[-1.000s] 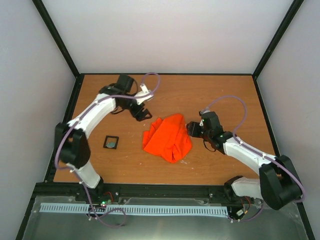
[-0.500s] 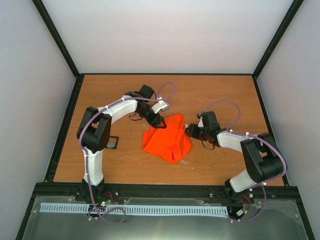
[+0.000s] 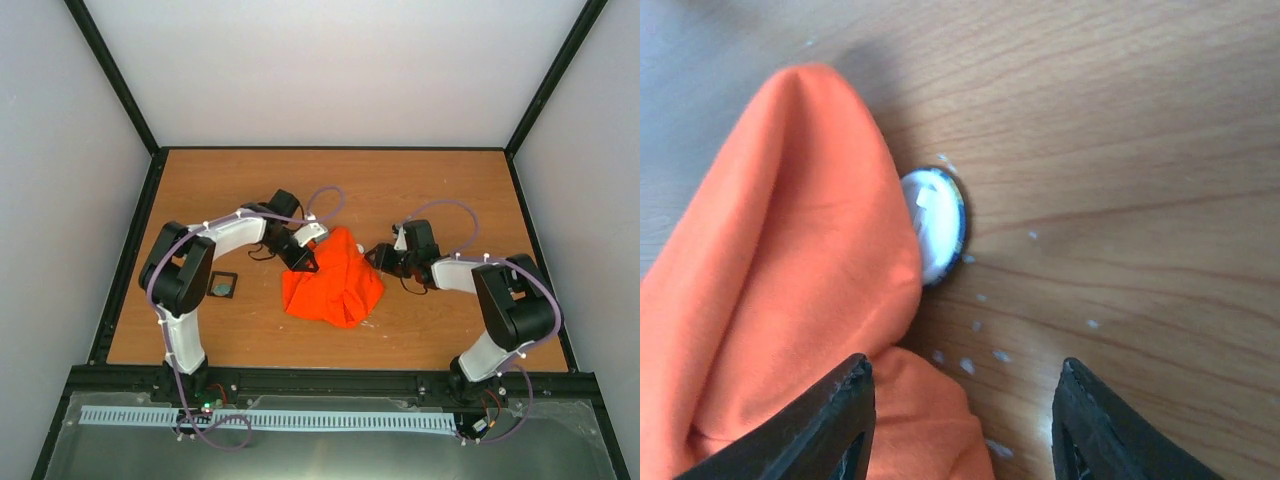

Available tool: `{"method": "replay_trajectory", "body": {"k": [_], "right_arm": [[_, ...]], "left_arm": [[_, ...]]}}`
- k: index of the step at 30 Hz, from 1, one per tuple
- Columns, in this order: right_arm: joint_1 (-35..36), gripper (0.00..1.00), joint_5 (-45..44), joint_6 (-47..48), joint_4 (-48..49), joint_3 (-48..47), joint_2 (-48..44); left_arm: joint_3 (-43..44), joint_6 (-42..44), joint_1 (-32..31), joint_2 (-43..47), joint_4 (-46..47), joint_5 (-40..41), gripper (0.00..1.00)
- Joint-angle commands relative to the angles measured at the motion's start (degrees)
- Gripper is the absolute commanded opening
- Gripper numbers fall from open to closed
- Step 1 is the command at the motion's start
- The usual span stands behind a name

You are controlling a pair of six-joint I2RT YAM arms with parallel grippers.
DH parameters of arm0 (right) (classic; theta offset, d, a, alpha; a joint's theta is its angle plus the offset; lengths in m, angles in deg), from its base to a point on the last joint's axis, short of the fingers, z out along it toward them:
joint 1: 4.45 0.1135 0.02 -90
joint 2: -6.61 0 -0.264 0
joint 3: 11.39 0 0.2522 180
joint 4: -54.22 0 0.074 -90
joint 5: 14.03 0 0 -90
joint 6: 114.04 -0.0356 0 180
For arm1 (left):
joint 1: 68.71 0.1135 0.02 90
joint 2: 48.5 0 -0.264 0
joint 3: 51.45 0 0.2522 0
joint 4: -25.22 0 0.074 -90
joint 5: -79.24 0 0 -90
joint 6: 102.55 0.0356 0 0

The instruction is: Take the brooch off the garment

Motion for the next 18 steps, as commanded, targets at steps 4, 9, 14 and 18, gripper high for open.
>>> {"method": "replay_trajectory", "body": {"k": [4, 9, 14, 18], "right_arm": [[-0.68, 0.51, 9.35, 1.92, 6.52, -4.33, 5.24], [-0.63, 0.51, 13.63, 3.13, 7.43, -5.66, 7.08], [4.77, 0.41, 13.81, 4.56, 6.79, -3.39, 2.11], [11.29, 0.29, 12.06, 4.26, 6.54, -0.88, -0.87]], "left_arm": [[-3.08, 4.88, 0.02, 4.12, 2.14, 4.87, 0.01], [-5.39, 7.02, 0.09, 5.72, 2.55, 6.58, 0.01], [-7.04, 5.61, 1.92, 8.77, 1.58, 3.91, 0.08], [-7.98, 5.78, 3.11, 12.27, 0.21, 3.68, 0.25]]}}
